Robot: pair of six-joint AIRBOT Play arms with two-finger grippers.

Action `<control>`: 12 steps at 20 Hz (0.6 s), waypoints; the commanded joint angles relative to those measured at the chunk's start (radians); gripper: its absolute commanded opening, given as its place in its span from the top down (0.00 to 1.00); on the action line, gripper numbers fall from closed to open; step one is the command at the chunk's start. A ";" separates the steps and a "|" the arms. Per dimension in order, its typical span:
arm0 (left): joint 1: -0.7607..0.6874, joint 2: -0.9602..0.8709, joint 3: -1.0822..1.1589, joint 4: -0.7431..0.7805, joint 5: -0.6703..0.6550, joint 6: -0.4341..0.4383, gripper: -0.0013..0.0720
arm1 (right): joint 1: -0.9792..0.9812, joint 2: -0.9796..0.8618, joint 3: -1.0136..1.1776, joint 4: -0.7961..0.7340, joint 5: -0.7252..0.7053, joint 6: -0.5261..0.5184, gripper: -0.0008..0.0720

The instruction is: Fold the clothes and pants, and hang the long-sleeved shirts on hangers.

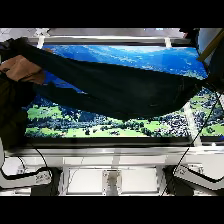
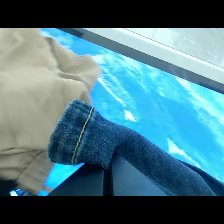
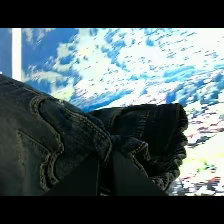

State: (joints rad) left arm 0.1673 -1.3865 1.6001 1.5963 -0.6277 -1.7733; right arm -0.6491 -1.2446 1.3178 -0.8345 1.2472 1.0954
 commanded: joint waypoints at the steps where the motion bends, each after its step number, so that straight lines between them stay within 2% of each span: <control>1: -0.016 0.013 0.000 0.050 -0.005 0.000 0.96 | -0.002 0.025 0.004 -0.080 -0.009 -0.025 0.94; 3: -0.008 0.066 -0.010 0.106 -0.130 0.000 0.96 | -0.002 0.057 0.001 -0.116 0.041 -0.062 0.94; 5: -0.008 0.157 -0.112 0.175 -0.220 0.000 0.96 | -0.002 0.103 -0.034 -0.154 0.081 -0.077 0.94; 8: -0.001 0.378 -0.446 0.200 -0.226 -0.004 0.96 | -0.002 0.227 -0.235 -0.225 0.079 -0.121 0.94; 12: 0.045 0.734 -0.922 0.202 -0.218 -0.004 0.96 | -0.050 0.381 -0.559 -0.382 0.021 -0.121 0.94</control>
State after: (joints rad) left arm 0.1848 -0.8722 0.9688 1.7798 -0.8326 -1.7760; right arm -0.6670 -0.9611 0.9497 -1.0996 1.2938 0.9890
